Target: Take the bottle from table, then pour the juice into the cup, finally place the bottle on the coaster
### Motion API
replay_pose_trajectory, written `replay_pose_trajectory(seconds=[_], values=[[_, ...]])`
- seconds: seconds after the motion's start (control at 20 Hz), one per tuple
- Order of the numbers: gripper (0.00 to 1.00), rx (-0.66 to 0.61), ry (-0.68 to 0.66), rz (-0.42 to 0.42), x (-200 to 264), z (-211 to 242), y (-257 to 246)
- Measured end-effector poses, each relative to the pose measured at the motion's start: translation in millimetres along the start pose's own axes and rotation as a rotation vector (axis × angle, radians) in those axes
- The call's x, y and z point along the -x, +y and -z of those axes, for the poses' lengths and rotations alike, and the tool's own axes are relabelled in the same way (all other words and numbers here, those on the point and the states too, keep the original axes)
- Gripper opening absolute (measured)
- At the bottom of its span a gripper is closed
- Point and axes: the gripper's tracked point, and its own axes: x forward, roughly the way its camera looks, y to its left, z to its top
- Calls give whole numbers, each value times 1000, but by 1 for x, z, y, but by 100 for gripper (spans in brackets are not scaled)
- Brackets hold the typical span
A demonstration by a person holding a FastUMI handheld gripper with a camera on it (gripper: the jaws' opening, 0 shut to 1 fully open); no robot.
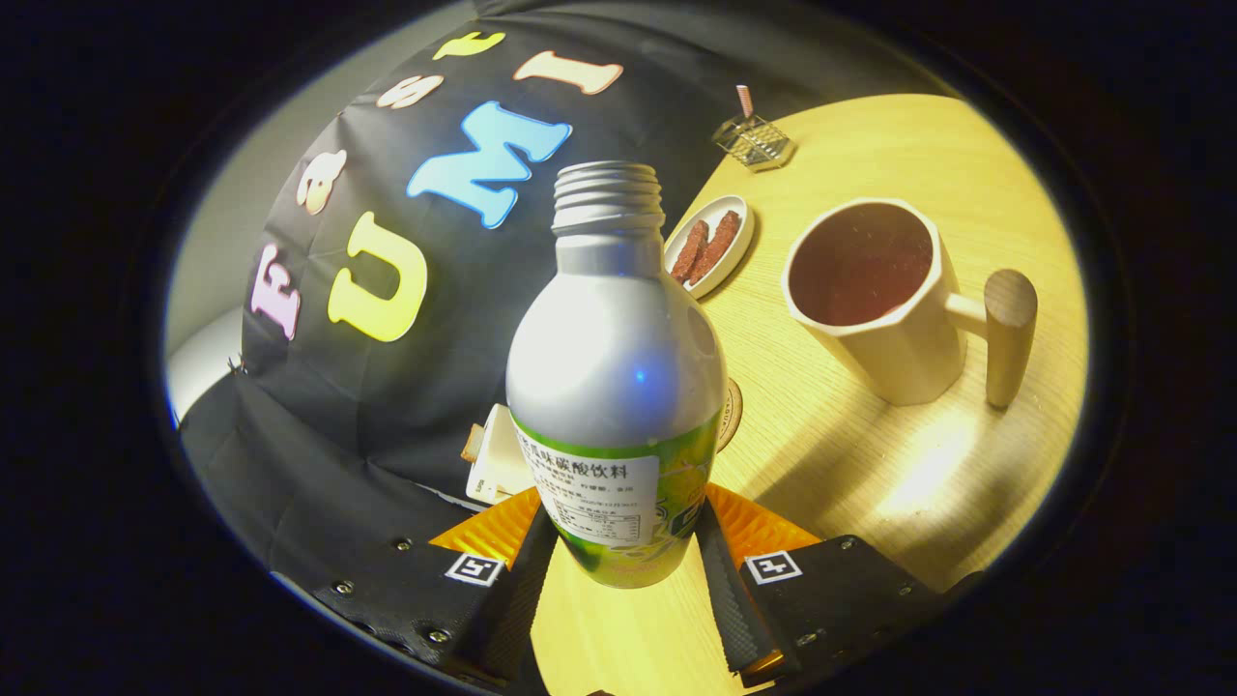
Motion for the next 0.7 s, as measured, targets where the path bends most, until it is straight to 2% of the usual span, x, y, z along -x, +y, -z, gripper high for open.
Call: replay_pose_trajectory(seconds=[0.7], values=[[75,-221,82,-5,-7,7,-12]])
